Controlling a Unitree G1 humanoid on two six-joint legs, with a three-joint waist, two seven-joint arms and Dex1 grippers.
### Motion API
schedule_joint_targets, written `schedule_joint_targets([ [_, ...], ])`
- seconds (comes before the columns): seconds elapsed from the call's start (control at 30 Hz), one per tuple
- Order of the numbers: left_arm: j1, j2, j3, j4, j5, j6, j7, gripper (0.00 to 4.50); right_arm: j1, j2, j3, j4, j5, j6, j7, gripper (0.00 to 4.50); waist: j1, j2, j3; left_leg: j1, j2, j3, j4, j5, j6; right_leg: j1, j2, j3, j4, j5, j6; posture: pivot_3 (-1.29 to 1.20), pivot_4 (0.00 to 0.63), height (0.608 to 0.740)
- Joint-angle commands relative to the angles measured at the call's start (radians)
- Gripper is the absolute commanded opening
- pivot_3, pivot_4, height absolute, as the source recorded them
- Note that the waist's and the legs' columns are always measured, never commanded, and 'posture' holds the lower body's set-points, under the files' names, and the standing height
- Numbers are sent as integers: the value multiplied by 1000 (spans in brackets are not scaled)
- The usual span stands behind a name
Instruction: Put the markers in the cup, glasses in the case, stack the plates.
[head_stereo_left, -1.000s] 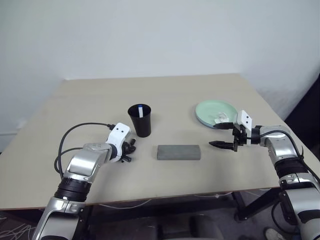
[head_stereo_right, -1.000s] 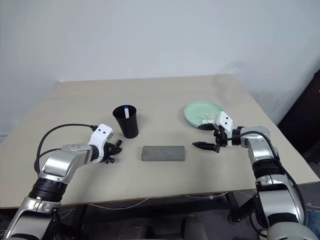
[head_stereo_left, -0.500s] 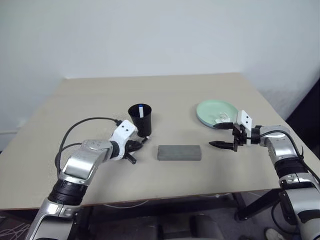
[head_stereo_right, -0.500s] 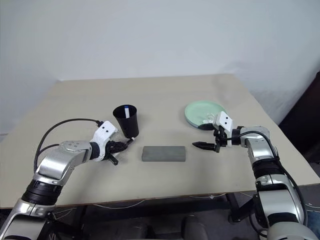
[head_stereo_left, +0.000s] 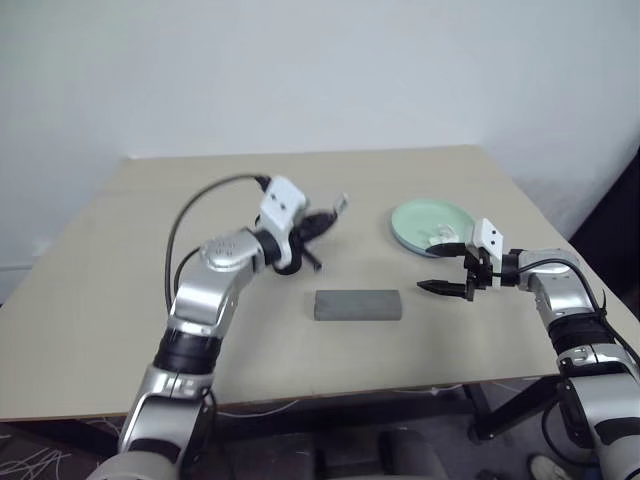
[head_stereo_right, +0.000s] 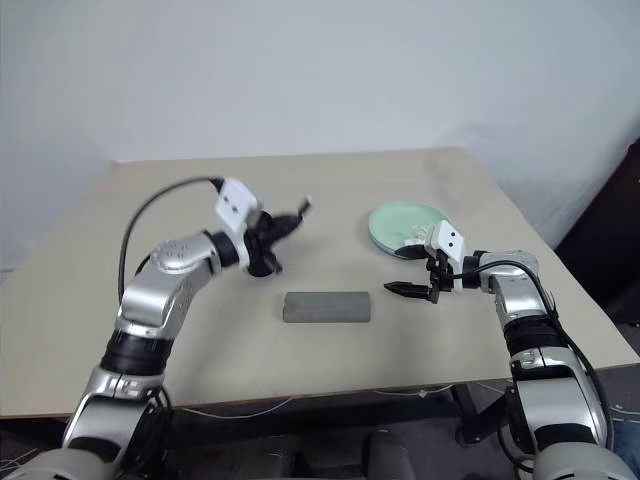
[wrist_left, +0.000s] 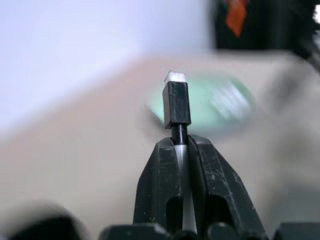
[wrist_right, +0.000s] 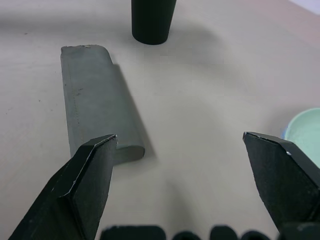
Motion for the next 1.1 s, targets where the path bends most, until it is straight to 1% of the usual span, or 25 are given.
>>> schedule_joint_targets([
  [0.03, -54, -36, 53, 113, 51, -213, 87, 34, -29, -4, -19, -23, 10, -14, -2, 4369, 1, 0, 0, 0, 0, 0, -1, 0, 0, 0, 0, 0, 0, 0, 0, 0, 0, 733],
  [0.13, -104, -63, 79, 262, 91, -366, 159, 34, -30, -5, -19, -23, 10, -14, -4, 4369, 4, 0, 0, -1, -1, 0, -2, 0, 0, 0, 1, -1, -1, 0, 0, 0, 0, 733],
  [0.23, -135, -63, 81, 381, 136, -485, 209, 34, -32, -5, -19, -22, 10, -15, -5, 4369, 4, 0, 0, -3, -1, 1, -2, 0, 0, -1, 1, -3, -4, 0, 0, 0, 0, 733],
  [0.33, -162, -72, 99, 476, 143, -587, 239, 34, -35, -6, -20, -19, 10, -14, -5, 4369, 4, 0, 0, -4, -1, 1, -2, 0, 1, -1, 0, -3, -6, 1, 0, 0, 0, 733],
  [0.47, -188, -80, 96, 591, 157, -688, 242, 34, -37, -6, -20, -17, 9, -15, -6, 4369, 5, 0, 0, -6, -1, 1, -2, -1, 1, -1, 0, -4, -7, 1, 1, 0, 0, 733],
  [0.63, -195, -82, 96, 669, 170, -768, 249, 34, -36, -8, -22, -17, 10, -16, -8, 4369, 5, 0, 0, -7, -1, 0, -2, -1, 1, -2, 0, -5, -7, 1, 1, 0, 0, 733],
  [0.77, -196, -85, 106, 697, 164, -782, 245, 1165, -32, -11, -23, -18, 10, -17, -7, 4369, 5, 0, 0, -9, -1, 0, -1, -1, 1, -3, 0, -5, -7, 2, 2, 0, 0, 733],
  [0.8, -195, -86, 107, 699, 163, -783, 246, 1556, -31, -12, -23, -19, 10, -17, -6, 4369, 5, 0, 0, -10, -1, 0, -1, -1, 1, -3, 0, -6, -7, 2, 2, 0, 0, 733],
  [0.83, -195, -86, 107, 701, 165, -784, 248, 1800, -31, -12, -23, -19, 10, -16, -6, 4369, 5, 0, 0, -10, -1, 0, -1, -1, 1, -3, 0, -6, -7, 2, 2, 0, 0, 733],
  [0.93, -194, -90, 109, 699, 161, -782, 242, 2791, -33, -11, -22, -21, 10, -14, -6, 4369, 5, 0, 0, -10, -1, -1, -1, -1, 1, -3, 0, -6, -7, 2, 2, 0, 0, 733],
  [1.1, -193, -99, 121, 687, 146, -765, 229, 2791, -39, -7, -20, -15, 9, -15, -6, 4369, 5, 0, 0, -10, -1, -1, -1, -1, 1, -3, 0, -6, -7, 2, 2, 0, 0, 733],
])
